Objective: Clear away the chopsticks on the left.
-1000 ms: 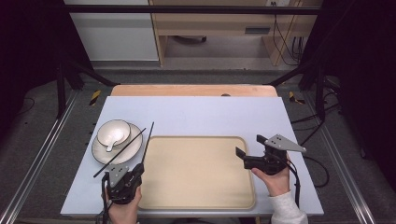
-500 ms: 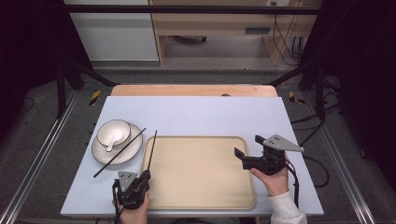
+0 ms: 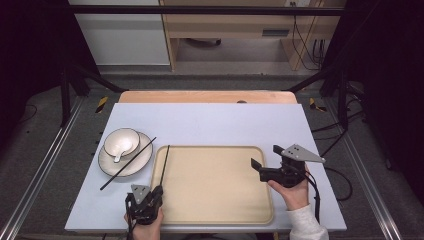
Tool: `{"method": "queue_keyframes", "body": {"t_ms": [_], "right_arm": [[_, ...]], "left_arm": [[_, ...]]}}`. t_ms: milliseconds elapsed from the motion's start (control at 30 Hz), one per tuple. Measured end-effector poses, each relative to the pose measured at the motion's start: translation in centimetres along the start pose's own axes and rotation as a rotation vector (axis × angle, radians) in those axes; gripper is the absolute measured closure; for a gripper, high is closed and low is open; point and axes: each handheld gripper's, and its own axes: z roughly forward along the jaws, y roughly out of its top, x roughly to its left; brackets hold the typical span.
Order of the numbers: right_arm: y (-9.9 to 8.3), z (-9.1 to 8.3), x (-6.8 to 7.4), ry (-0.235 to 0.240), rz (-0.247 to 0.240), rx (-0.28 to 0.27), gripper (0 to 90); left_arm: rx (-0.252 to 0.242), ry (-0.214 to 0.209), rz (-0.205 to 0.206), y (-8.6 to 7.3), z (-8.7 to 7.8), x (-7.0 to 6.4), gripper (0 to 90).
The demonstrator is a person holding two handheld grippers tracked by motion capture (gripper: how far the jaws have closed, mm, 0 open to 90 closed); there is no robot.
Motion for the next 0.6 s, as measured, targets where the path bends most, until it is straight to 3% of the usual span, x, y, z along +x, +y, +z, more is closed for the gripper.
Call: {"method": "queue_keyframes", "body": {"t_ms": [433, 600], "right_arm": [[-0.07, -0.11, -0.19, -0.002, -0.001, -0.005, 6.5], [-0.03, -0.18, -0.16, -0.004, 0.002, -0.004, 6.5]], "left_arm": [[0.003, -0.002, 0.009, 0.14, 0.06, -0.02, 83.7], [-0.038, -0.029, 0.014, 0.98, -0.86, 0.25, 79.4]]}}
